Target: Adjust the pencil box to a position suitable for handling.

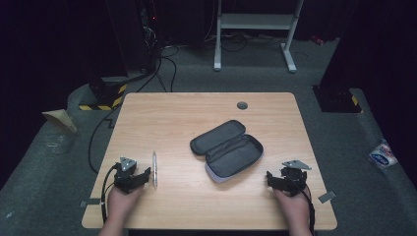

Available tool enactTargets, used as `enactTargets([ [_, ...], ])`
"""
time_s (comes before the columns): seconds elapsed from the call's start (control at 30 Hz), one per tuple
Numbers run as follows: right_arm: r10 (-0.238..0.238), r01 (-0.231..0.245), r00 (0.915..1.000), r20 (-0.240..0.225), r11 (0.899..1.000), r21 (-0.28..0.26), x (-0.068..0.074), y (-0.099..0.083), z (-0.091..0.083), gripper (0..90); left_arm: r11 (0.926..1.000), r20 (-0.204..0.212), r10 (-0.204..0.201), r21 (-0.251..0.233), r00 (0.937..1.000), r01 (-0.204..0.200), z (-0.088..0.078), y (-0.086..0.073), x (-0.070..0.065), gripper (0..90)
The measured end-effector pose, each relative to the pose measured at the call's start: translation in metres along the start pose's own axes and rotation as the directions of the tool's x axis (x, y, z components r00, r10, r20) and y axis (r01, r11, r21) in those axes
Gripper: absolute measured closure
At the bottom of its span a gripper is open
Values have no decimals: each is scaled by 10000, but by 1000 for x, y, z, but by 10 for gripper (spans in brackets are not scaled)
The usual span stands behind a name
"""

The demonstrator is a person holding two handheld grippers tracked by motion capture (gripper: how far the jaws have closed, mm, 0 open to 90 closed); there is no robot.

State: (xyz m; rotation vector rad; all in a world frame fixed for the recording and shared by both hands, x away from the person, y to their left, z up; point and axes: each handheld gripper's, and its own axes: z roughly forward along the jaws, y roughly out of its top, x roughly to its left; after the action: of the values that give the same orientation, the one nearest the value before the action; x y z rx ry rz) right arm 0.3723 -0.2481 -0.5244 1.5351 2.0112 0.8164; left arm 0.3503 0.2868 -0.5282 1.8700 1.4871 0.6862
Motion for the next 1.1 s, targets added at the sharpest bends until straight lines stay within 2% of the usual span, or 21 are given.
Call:
enactTargets([
  [0.1,4,-5,10000,-41,10000,-19,0,0,-1,138,10000,-6,-46,-9,10000,46,0,0,0,374],
  [0.2,-33,31,10000,-73,9999,-143,-2,-2,-3,202,10000,-51,-68,-39,10000,68,0,0,0,393],
  [0.37,-112,110,9999,-80,9997,-231,-3,-3,-4,235,9998,-251,137,-111,9996,-140,-4,0,-1,448],
  [0.47,-64,62,9999,-81,9997,-230,-3,-3,-4,238,9996,-28,-41,-272,10000,41,-9,1,-2,463],
  [0.57,-71,70,9999,-83,9997,-232,-3,-3,-4,239,9985,12,234,-505,9997,-233,-14,3,-9,482],
  [0.7,-73,71,9999,-87,9997,-233,-3,-3,-4,240,9950,287,635,-791,9976,-610,-20,8,-26,491],
  [0.83,-97,95,9999,-94,9997,-245,-3,-3,-4,243,9896,627,1179,-908,9910,-1120,-23,12,-44,496],
  [0.87,-102,99,9999,-103,9996,-250,-3,-3,-4,249,9896,627,1179,-908,9910,-1120,-23,12,-44,499],
  [0.9,-53,50,9999,-129,9997,-239,-2,-3,-5,254,9872,891,1376,-936,9865,-1292,-24,12,-54,499],
  [0.97,-93,89,9998,-148,9996,-251,-2,-3,-5,264,9852,1178,1562,-897,9807,-1461,-24,13,-64,498],
  [1.1,-322,315,9993,-211,9990,-313,-2,-4,-6,311,9793,1579,1983,-734,9673,-1888,-19,12,-83,495],
])
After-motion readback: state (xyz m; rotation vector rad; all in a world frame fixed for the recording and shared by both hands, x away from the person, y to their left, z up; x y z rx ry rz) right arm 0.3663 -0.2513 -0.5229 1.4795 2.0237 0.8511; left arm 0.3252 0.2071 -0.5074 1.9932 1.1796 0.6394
